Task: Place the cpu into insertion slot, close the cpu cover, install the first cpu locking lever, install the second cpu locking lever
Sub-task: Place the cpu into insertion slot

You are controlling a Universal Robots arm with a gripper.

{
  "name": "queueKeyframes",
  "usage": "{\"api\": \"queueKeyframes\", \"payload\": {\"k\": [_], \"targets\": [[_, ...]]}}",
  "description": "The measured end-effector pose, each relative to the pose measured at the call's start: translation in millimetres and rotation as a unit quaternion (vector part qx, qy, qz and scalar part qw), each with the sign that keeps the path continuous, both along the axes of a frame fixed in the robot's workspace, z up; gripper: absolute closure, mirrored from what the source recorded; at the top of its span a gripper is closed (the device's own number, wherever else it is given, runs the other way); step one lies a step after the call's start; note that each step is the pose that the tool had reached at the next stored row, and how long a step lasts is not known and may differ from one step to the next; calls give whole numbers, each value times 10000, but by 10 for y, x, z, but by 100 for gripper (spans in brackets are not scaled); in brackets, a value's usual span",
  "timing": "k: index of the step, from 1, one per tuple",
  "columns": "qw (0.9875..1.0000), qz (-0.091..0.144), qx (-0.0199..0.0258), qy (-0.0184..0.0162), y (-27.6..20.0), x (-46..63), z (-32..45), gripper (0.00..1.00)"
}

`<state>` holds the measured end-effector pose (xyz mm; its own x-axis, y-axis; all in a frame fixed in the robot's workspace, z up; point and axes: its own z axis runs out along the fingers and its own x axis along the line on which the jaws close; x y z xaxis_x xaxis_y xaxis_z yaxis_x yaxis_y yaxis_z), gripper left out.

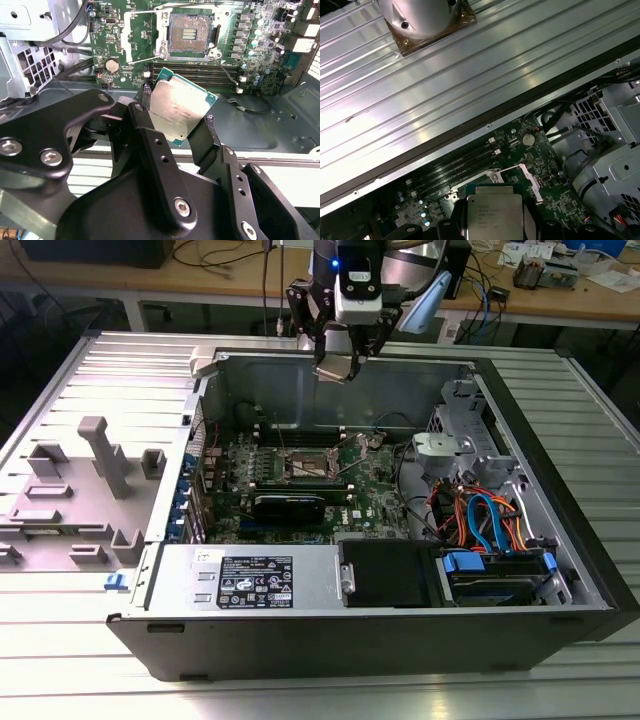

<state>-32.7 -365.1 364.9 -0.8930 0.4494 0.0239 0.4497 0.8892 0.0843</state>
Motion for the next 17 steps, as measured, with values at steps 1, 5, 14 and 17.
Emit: {"api": "queueKeyframes", "payload": {"k": [1, 5, 14, 17], "targets": [[10000, -1, 0, 0, 0, 0, 0, 45], [10000, -6, 0, 0, 0, 0, -1, 45], [9994, -332, -4, 0, -13, 0, -7, 45], [9987, -508, -4, 0, -14, 0, -10, 45]]}}
